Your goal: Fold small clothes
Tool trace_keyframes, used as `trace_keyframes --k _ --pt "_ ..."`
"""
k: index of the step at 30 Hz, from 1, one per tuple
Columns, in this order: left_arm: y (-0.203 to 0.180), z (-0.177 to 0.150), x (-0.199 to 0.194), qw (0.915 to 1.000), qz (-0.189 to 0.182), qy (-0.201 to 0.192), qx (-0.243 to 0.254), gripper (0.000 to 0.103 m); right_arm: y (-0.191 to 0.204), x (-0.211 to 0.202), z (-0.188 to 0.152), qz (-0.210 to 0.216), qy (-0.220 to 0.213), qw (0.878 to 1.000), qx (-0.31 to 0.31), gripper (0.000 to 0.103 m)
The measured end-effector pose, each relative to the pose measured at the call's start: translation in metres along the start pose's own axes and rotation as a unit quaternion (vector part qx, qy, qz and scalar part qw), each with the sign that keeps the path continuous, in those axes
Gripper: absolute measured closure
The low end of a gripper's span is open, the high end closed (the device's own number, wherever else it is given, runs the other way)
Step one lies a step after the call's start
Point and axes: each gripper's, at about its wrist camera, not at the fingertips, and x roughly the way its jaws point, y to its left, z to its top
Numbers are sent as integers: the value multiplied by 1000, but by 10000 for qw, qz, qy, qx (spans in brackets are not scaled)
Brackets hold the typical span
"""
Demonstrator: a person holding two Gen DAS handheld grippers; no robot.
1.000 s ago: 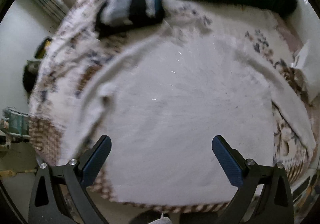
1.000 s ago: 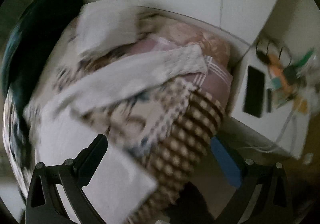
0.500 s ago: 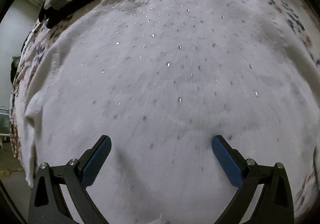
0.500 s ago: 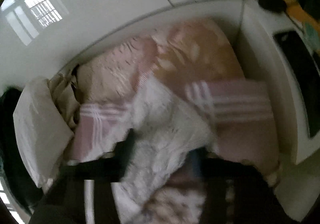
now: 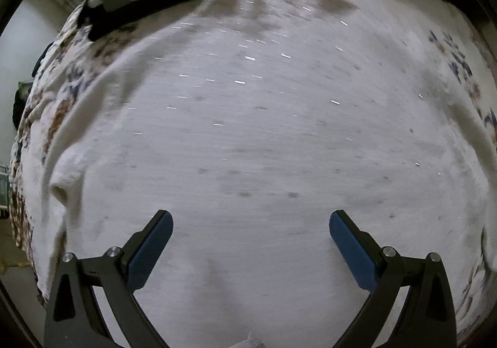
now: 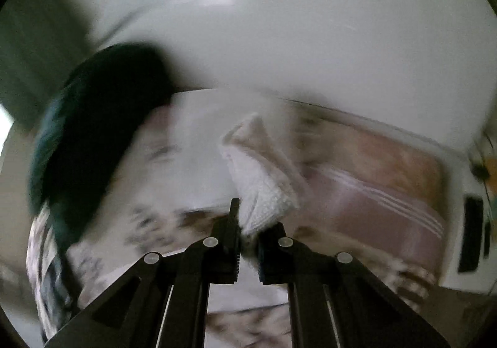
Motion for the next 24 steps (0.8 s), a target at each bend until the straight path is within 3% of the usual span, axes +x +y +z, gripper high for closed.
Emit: trace_keyframes --k 3,6,10,14,18,22,24 --pt "39 4 -5 9997 27 -84 -234 0 97 -18 -15 587 57 9952 -777 95" --pt "84 3 -10 9981 93 -171 -592 0 195 -22 -54 1152 300 9815 -1497 95" --pt "150 -5 -10 9932 389 -302 -1057 0 313 2 -155 1574 871 9538 -2406 95" --pt "209 -15 9 9876 668 -201 -1404 0 411 47 -279 1561 1273 9149 -3498 95" --pt "250 -29 32 9827 784 -2 -1676 0 453 80 -379 1342 1553 8858 -4162 95" --pt "272 -45 43 9789 760 91 -1896 0 448 101 -446 1088 1729 8557 -4754 95" --pt "281 -52 44 9774 693 132 -1993 0 442 108 -471 1008 2097 8383 -4930 93"
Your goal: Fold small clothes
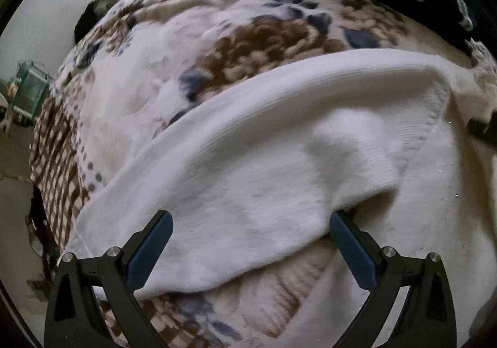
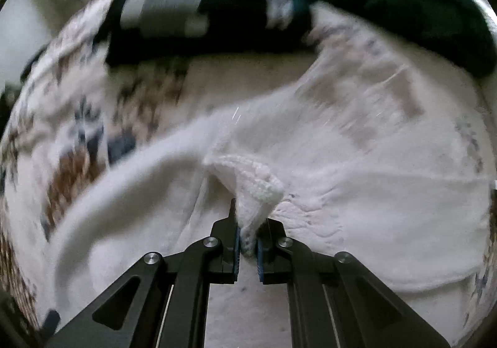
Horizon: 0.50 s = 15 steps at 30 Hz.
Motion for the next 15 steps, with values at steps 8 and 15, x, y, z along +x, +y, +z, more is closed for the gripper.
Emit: trace_keyframes --k 8,15 --pt "79 -39 -22 9948 -405 405 -846 0 -67 -50 -47 325 115 9962 805 18" --pt "194 -98 19 9229 -1350 1390 -3328 0 -115 -83 -89 -246 295 9919 1214 0"
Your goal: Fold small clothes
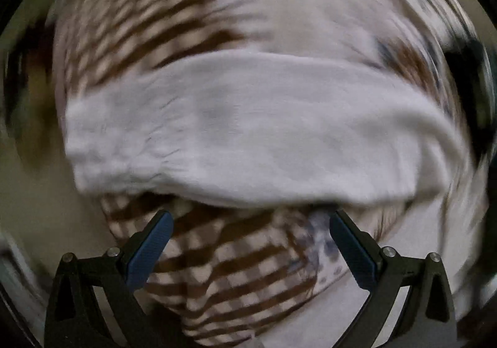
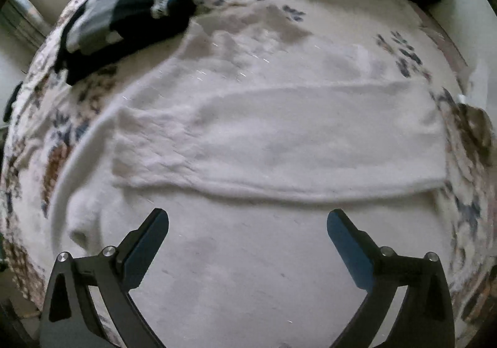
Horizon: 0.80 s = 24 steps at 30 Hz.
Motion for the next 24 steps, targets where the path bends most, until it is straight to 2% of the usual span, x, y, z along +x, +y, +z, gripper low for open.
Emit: trace_keyframes --k 1,3,4,6,7,8,9,10,12,13,15,17,20,22,24 --pt "12 4 6 9993 -128 99 -337 0 -3 1 -3 -20 33 10000 6 0" --pt "47 14 21 9880 -643 327 -1364 0 -4 3 -6 -62 170 9998 -5 0" --pt "63 17 25 9785 -888 224 -1850 1 -4 4 -9 -78 217 9997 -25 0" --pt "85 22 27 9624 -1044 -73 -2505 10 0 4 -12 -131 240 9996 -94 0" --pt "91 24 27 9574 -1042 -169 -2689 25 3 5 -14 -175 221 9995 -126 0" --pt "96 27 25 9519 -988 -350 -2879 49 5 6 -15 -196 222 9995 -134 0" --pt "98 29 23 9499 -882 -500 -2957 64 7 6 -15 -230 230 9994 -129 0" --pt "98 33 17 9500 -771 -699 -2944 90 8 6 -15 -307 231 9992 -125 0" --pt "91 37 5 9527 -693 -1023 -2777 93 10 7 -15 -536 228 9982 -169 0" --pt "82 39 -8 9569 -559 -1309 -2530 94 12 8 -14 -775 232 9964 -247 0" --pt "60 42 -28 9657 -406 -1733 -1890 94 12 7 -11 -996 141 9944 -334 0" --pt "37 46 -49 9694 -166 -2147 -1181 94 12 3 -7 -1143 31 9925 -444 0" --pt "-19 47 -75 9677 8 -2518 -150 94 8 -2 2 -1139 -82 9921 -512 0" --pt "-51 42 -88 9623 -7 -2676 484 94 2 -5 8 -1049 -118 9932 -482 0" --pt "-94 28 -98 9521 -115 -2815 1186 94 -7 -6 12 -903 -113 9952 -368 0"
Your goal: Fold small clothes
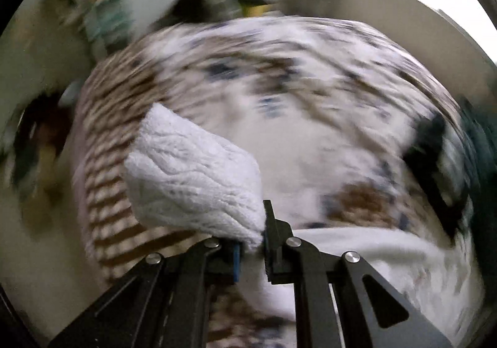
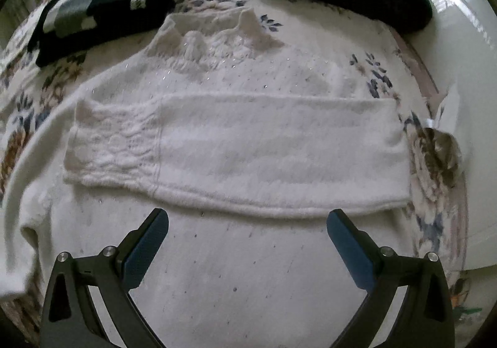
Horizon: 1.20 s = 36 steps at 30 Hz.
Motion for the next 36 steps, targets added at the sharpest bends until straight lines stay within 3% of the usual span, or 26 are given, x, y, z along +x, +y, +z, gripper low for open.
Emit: trace_keyframes --k 2,5,8,13,16,18,20,21,22,24,25,26,29,30,32,36 --pt "-48 -4 -11 9981 -325 -64 513 94 -14 4 2 155 73 9997 164 0" --pt "-126 -24 -26 9881 -945 11 1216 94 -44 12 -2 316 214 9981 476 0" --pt "-215 -61 -39 9686 -1607 296 1876 94 -86 22 -14 298 390 9955 815 0" --pt "-355 -158 -66 9122 -2529 762 3133 94 -171 39 -41 139 681 9865 1486 0" --pt "-414 -219 -76 8786 -2780 1006 3751 94 -216 46 -52 52 771 9812 1769 0" --pt "-439 -253 -73 8562 -2807 1249 4154 92 -240 47 -57 41 807 9787 1887 0" --pt "-452 -277 -67 8399 -2817 1583 4361 89 -259 47 -60 166 797 9764 2003 0" --pt "-455 -285 -65 8335 -2835 1700 4428 85 -268 46 -61 327 780 9744 2084 0" --pt "-458 -292 -62 8276 -2841 1781 4502 73 -274 44 -59 448 756 9727 2146 0" --pt "-450 -287 -60 8286 -2926 1880 4387 49 -287 38 -58 688 657 9700 2237 0" --pt "-445 -277 -59 8329 -2943 1888 4290 26 -291 34 -55 773 606 9688 2275 0" --pt "-437 -265 -60 8395 -2922 1803 4211 12 -295 30 -53 843 544 9679 2304 0" --pt "-402 -218 -58 8716 -2692 1430 3839 12 -304 15 -44 1239 400 9588 2526 0" --pt "-384 -197 -52 8859 -2511 1340 3663 12 -304 12 -40 1417 349 9547 2593 0" --pt "-357 -170 -35 9065 -2060 1227 3476 12 -300 11 -25 1759 295 9486 2614 0" --pt "-310 -135 15 9304 -1038 1108 3336 12 -275 33 11 2258 383 9391 2562 4"
